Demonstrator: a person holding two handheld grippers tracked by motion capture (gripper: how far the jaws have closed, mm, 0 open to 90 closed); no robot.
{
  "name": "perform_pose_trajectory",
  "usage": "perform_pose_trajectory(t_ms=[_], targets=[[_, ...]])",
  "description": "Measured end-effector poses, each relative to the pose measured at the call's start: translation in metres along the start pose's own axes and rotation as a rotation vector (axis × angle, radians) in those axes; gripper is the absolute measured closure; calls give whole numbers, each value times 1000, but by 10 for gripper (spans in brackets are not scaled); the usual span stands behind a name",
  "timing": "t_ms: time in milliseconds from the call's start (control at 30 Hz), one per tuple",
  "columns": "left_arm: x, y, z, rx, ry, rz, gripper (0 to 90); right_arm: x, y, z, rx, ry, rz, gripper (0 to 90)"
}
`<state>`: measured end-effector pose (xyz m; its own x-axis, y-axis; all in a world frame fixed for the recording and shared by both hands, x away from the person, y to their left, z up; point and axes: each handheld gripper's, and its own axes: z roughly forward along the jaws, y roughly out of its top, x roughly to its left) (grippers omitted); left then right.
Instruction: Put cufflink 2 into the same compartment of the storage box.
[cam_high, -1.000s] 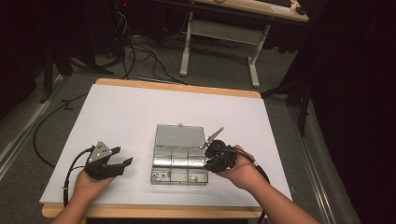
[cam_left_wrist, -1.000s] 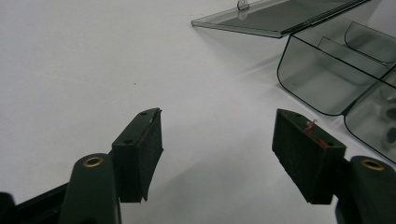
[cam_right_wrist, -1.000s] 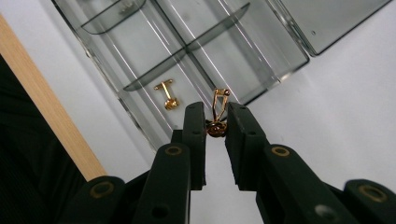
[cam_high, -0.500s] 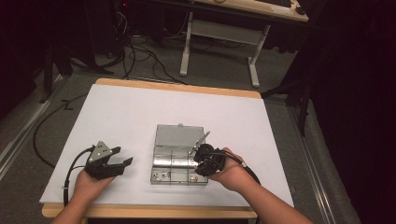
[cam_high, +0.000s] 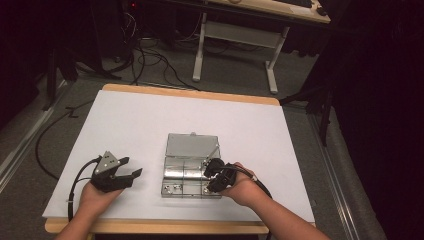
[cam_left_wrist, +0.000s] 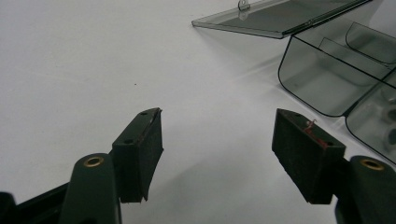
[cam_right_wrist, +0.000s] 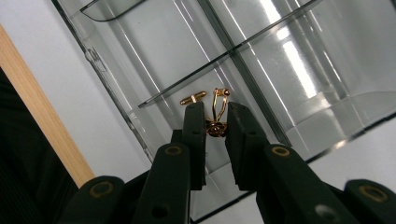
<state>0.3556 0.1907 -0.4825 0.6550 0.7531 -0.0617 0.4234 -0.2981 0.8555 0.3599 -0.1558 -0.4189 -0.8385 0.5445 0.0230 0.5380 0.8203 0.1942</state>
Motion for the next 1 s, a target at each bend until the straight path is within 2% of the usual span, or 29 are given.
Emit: perform_pose_trajectory(t_ms=[733,867,1000], targets=[[0,0,1,2,15,1,341,-6,-1,8,-1,32,14,764],[0,0,0,1,15,1,341,-6,-2,6,-14,30,22,751],[0,0,0,1,16,1,341,-8,-3,-4,-35,16,20,750]])
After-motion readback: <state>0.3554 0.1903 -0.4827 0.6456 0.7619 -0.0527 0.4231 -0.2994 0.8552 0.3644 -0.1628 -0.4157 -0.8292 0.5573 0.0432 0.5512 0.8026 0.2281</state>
